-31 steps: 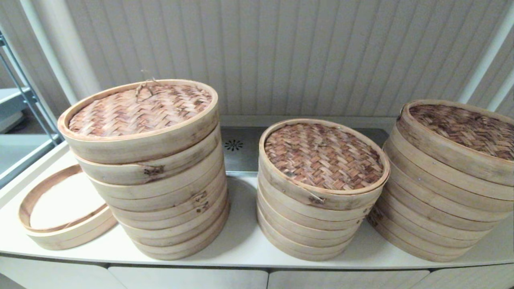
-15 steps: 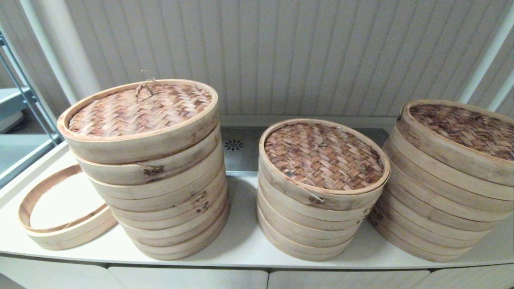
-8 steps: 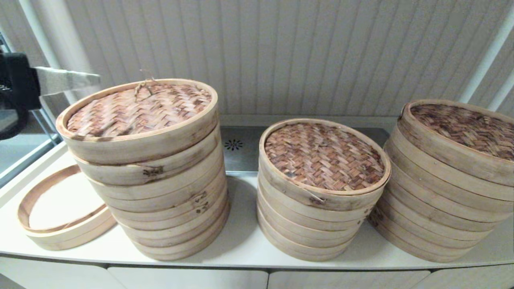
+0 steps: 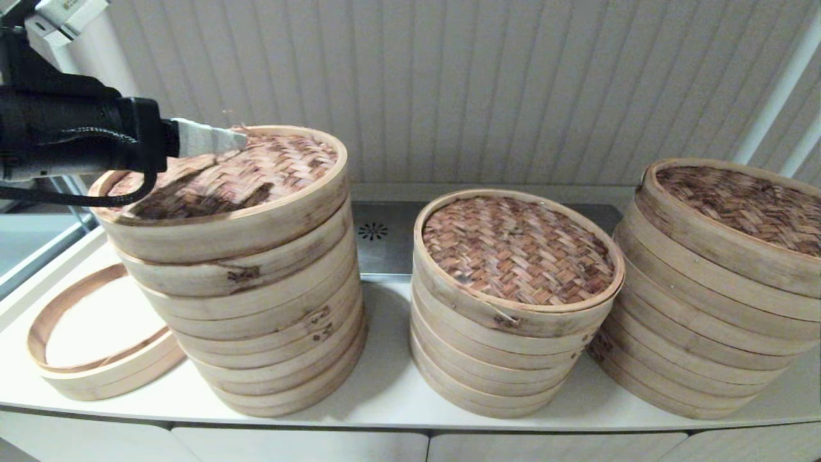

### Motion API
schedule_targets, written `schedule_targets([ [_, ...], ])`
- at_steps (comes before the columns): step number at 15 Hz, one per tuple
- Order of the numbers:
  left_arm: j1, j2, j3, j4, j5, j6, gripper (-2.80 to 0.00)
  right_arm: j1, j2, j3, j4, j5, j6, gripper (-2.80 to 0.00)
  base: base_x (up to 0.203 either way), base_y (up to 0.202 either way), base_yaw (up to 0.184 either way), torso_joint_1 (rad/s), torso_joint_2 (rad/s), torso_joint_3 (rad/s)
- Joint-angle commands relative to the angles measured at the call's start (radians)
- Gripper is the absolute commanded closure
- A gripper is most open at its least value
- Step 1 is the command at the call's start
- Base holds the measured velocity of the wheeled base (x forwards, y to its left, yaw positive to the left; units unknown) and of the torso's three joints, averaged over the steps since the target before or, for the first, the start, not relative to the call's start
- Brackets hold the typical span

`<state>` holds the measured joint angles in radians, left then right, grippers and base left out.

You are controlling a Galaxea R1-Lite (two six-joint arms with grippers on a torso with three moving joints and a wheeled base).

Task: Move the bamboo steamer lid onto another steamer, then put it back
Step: Pick up the steamer

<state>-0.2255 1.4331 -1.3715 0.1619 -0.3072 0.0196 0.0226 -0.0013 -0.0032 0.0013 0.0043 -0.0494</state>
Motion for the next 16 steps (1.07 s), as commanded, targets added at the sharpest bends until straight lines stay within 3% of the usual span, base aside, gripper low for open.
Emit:
schedule_targets([
  [1, -0.001, 0.035, -0.003, -0.001, 0.002, 0.0, -2.8, 0.0, -0.005, 0.0, 0.0, 0.0, -0.001, 0.0, 0.0, 0.0, 0.0, 0.0, 0.0, 0.0],
  [4, -0.001, 0.074, -0.046, -0.001, 0.036, 0.008, -2.8, 0.0, -0.005, 0.0, 0.0, 0.0, -0.001, 0.0, 0.0, 0.0, 0.0, 0.0, 0.0, 0.0],
  [13, -0.001, 0.106, -0.051, -0.008, 0.039, 0.008, -2.8, 0.0, -0.005, 0.0, 0.0, 0.0, -0.001, 0.0, 0.0, 0.0, 0.0, 0.0, 0.0, 0.0],
  [14, -0.001, 0.11, -0.051, -0.008, 0.039, 0.007, 0.0, 0.0, -0.005, 0.0, 0.0, 0.0, -0.001, 0.0, 0.0, 0.0, 0.0, 0.0, 0.0, 0.0],
  [16, -0.001, 0.109, -0.04, -0.008, 0.039, 0.008, 0.0, 0.0, -0.005, 0.0, 0.0, 0.0, -0.001, 0.0, 0.0, 0.0, 0.0, 0.0, 0.0, 0.0],
])
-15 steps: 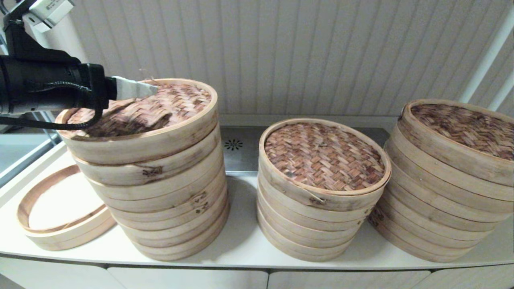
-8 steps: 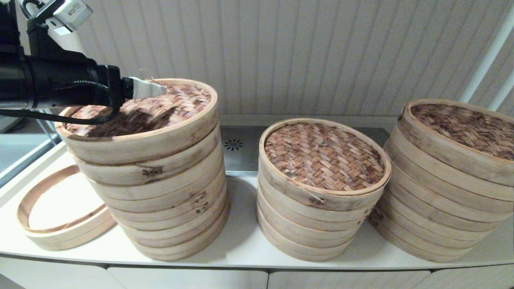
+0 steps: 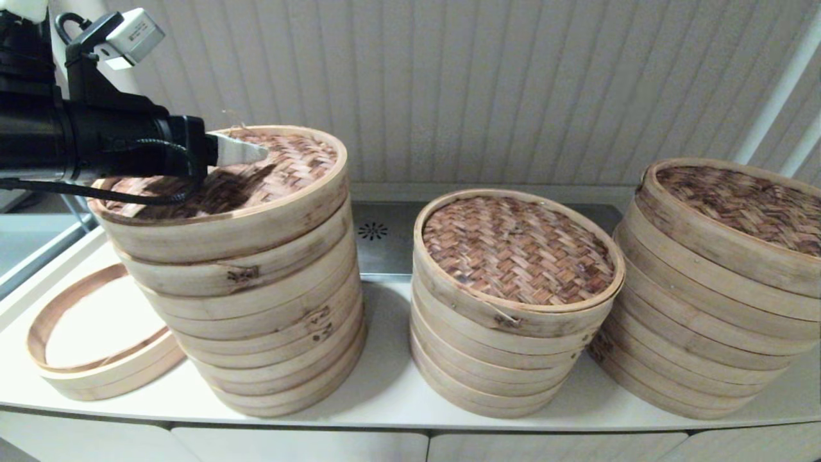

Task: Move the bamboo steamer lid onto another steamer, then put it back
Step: Pick up the steamer

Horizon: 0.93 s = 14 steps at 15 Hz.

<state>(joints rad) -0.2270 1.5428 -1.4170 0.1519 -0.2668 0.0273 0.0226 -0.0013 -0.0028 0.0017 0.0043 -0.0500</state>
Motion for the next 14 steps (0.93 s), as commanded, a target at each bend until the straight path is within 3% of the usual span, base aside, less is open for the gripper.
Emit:
schedule_targets([
  [1, 0.0, -0.001, 0.007, 0.001, -0.002, 0.0, 0.0, 0.001, -0.005, 0.0, 0.0, 0.0, -0.002, 0.0, 0.0, 0.0, 0.0, 0.0, 0.0, 0.0],
  [9, 0.016, 0.023, 0.006, 0.0, 0.0, 0.02, 0.0, 0.0, -0.005, -0.002, 0.003, 0.002, 0.002, 0.0, 0.0, 0.0, 0.0, 0.0, 0.0, 0.0],
  [14, 0.054, 0.028, -0.018, -0.073, 0.0, 0.019, 0.0, 0.0, -0.005, -0.002, 0.002, 0.002, 0.001, 0.0, 0.0, 0.0, 0.0, 0.0, 0.0, 0.0],
])
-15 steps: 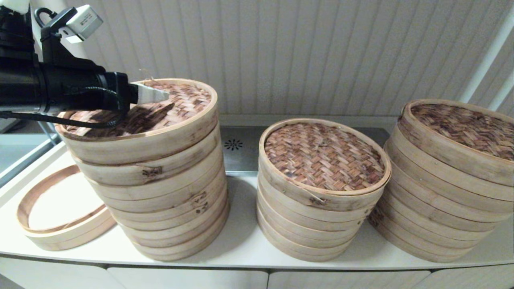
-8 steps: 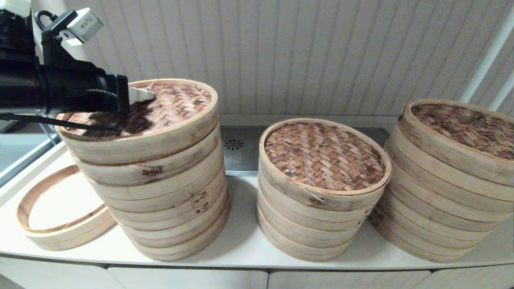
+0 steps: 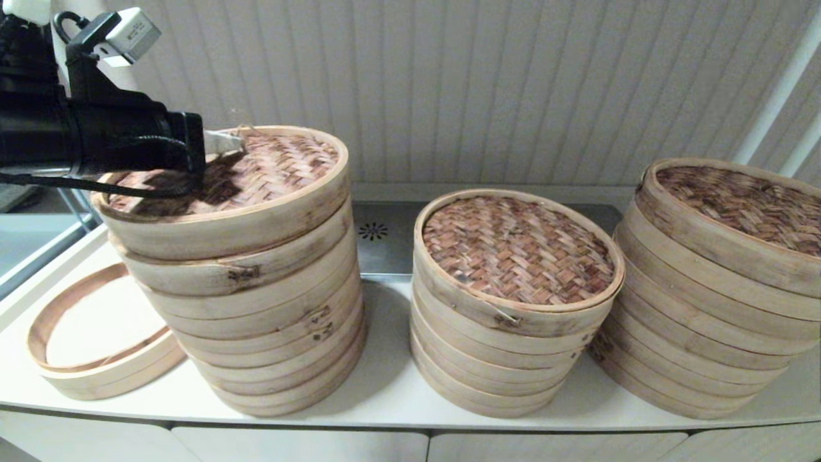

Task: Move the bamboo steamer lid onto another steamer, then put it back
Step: Pick up the steamer, then put the steamer

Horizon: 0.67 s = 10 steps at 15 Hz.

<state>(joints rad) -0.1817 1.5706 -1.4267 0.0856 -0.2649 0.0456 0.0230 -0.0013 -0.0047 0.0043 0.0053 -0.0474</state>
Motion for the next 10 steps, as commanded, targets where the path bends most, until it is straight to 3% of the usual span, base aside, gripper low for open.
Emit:
schedule_targets([
  [1, 0.011, -0.001, -0.015, -0.007, -0.002, -0.002, 0.0, 0.0, -0.005, 0.0, -0.001, 0.001, 0.0, 0.0, 0.0, 0.0, 0.0, 0.0, 0.0, 0.0],
  [6, 0.016, -0.039, -0.016, -0.01, 0.038, -0.001, 0.0, 0.0, -0.005, 0.0, 0.0, 0.001, 0.0, 0.0, 0.0, 0.0, 0.0, 0.0, 0.0, 0.0],
  [10, 0.068, -0.066, -0.019, -0.008, 0.041, 0.001, 0.0, 0.0, -0.005, 0.0, -0.001, 0.0, 0.0, 0.0, 0.0, 0.0, 0.0, 0.0, 0.0, 0.0],
])
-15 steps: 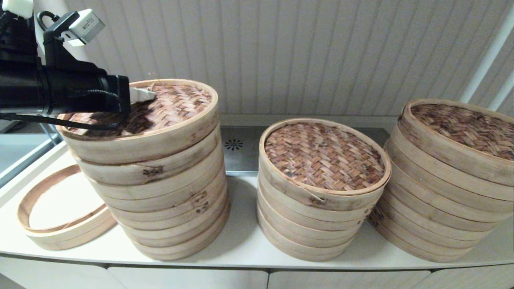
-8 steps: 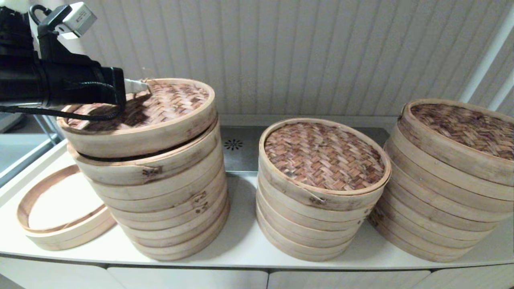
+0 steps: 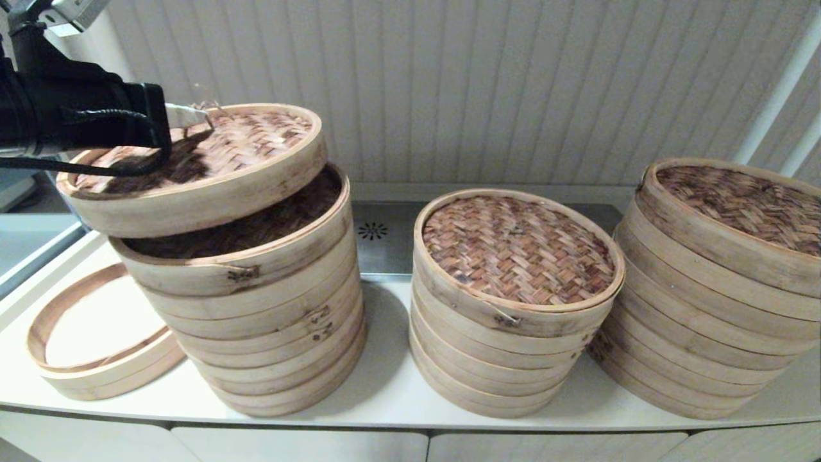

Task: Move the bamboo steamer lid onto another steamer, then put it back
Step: Put the steamer

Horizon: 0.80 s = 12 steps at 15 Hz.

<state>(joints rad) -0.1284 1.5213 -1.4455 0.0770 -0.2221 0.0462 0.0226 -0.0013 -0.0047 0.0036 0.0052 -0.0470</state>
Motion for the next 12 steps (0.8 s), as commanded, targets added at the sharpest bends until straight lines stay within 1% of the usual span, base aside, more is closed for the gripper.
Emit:
schedule_targets([
  [1, 0.045, -0.02, -0.001, 0.004, -0.002, 0.002, 0.0, 0.0, -0.005, 0.0, 0.001, 0.0, 0.001, 0.0, 0.0, 0.0, 0.0, 0.0, 0.0, 0.0],
  [2, 0.083, -0.022, -0.001, 0.006, -0.003, 0.002, 0.0, 0.0, -0.005, 0.0, -0.001, 0.0, 0.001, 0.0, 0.0, 0.0, 0.0, 0.0, 0.0, 0.0],
  [4, 0.187, -0.023, -0.006, 0.005, -0.015, 0.007, 0.0, 0.0, -0.005, 0.0, -0.001, -0.001, -0.001, 0.0, 0.0, 0.0, 0.0, 0.0, 0.0, 0.0],
  [9, 0.446, -0.043, 0.0, 0.005, -0.122, 0.007, 0.0, 0.0, -0.005, 0.0, -0.001, -0.001, 0.001, 0.0, 0.0, 0.0, 0.0, 0.0, 0.0, 0.0],
  [12, 0.565, -0.051, 0.004, 0.006, -0.161, 0.007, 0.0, 0.0, -0.004, 0.0, -0.001, 0.001, 0.001, 0.0, 0.0, 0.0, 0.0, 0.0, 0.0, 0.0],
])
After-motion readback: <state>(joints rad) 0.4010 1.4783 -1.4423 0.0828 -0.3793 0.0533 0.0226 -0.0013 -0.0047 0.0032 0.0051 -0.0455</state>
